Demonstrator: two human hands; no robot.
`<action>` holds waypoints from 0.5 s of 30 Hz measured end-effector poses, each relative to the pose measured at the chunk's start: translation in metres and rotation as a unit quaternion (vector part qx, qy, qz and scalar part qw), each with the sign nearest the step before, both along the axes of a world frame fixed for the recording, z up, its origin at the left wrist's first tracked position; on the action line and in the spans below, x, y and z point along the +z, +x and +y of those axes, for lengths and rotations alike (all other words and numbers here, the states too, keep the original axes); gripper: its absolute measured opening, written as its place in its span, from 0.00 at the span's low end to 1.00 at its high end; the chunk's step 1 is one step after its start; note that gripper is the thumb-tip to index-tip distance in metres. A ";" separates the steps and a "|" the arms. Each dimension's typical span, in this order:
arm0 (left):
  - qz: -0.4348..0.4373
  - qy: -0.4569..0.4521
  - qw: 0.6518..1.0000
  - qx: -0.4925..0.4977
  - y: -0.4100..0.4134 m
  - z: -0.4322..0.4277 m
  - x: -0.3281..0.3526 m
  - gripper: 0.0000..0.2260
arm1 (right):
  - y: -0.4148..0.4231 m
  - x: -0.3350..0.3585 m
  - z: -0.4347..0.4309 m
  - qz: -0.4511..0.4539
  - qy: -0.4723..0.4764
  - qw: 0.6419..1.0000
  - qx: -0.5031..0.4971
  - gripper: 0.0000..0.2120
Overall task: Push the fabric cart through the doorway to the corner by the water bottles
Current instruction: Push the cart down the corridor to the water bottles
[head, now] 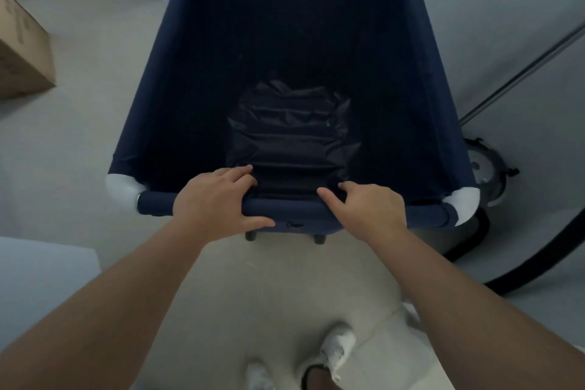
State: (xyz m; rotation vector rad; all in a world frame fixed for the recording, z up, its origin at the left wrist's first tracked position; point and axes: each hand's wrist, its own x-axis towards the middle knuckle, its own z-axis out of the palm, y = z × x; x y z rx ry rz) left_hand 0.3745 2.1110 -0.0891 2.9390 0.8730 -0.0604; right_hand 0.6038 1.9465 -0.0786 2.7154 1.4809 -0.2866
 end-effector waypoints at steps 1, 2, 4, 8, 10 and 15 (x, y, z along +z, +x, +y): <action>-0.001 0.000 1.000 0.001 0.006 0.006 -0.001 0.42 | 0.007 -0.002 0.006 -0.001 0.005 1.000 0.002 0.43; -0.002 0.002 1.000 0.003 0.013 0.012 -0.002 0.42 | 0.015 -0.004 0.013 -0.002 0.008 1.000 0.006 0.42; -0.001 0.005 1.000 0.005 0.027 0.021 -0.002 0.43 | 0.030 -0.006 0.026 -0.001 0.003 1.000 0.010 0.42; -0.007 0.010 1.000 0.008 0.055 0.037 -0.002 0.42 | 0.061 -0.004 0.046 0.018 -0.015 1.000 0.008 0.43; -0.010 0.013 1.000 0.008 0.069 0.043 -0.003 0.40 | 0.077 -0.002 0.054 0.024 -0.018 1.000 0.008 0.44; -0.010 0.015 1.000 0.012 0.108 0.060 -0.002 0.35 | 0.117 0.004 0.081 0.019 -0.037 0.999 0.019 0.42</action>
